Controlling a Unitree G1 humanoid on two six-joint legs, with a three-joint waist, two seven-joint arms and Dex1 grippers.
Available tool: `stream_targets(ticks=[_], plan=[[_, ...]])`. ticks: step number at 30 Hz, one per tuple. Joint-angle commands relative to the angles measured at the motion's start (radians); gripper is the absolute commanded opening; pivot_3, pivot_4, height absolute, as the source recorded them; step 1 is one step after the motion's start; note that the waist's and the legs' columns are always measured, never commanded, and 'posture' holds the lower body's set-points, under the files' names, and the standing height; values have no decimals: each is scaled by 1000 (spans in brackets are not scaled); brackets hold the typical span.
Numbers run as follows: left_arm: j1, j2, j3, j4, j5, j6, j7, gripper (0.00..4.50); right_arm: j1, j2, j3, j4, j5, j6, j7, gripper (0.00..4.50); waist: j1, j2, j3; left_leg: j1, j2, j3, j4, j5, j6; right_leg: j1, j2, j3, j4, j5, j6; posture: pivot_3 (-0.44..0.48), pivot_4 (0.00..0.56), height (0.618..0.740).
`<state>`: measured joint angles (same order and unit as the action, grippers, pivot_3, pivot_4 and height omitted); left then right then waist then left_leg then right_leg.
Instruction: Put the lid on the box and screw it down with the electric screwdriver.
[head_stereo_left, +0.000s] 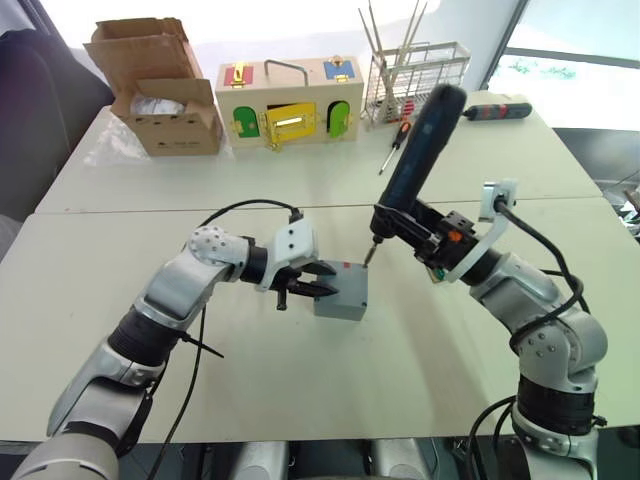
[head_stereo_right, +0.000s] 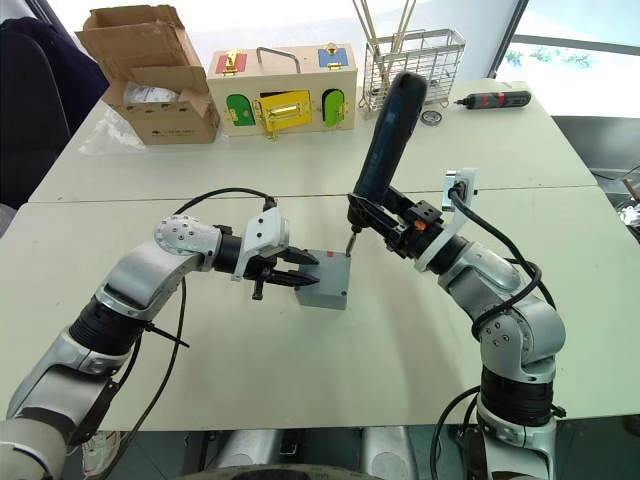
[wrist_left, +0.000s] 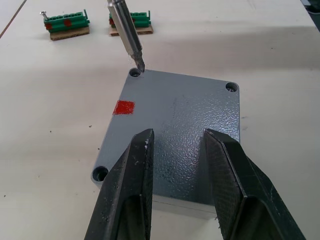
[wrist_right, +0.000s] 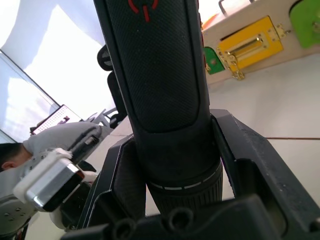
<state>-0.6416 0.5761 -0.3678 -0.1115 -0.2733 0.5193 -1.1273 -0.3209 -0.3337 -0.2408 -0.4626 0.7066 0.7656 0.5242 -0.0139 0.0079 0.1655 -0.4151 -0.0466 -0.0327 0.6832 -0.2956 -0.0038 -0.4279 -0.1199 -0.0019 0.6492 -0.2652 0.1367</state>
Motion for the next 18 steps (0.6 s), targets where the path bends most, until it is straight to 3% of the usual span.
stream_targets(ticks=[1, 18], plan=[[7, -4, 7, -13, 5, 9, 5, 1534, -13, -11, -2, -26, 12, -59, 5, 1738, 0, 0, 0, 0, 0, 0, 0, 0, 0, 0, 0, 0, 0, 0, 0, 0, 150, 730], [11, -2, 8, -34, 2, 24, 6, 1534, 22, -43, 84, 9, -53, -143, 14, 1738, 0, 0, 0, 1, 0, 0, 0, 0, 0, 1, 0, 0, 0, 0, 0, 0, 150, 730]])
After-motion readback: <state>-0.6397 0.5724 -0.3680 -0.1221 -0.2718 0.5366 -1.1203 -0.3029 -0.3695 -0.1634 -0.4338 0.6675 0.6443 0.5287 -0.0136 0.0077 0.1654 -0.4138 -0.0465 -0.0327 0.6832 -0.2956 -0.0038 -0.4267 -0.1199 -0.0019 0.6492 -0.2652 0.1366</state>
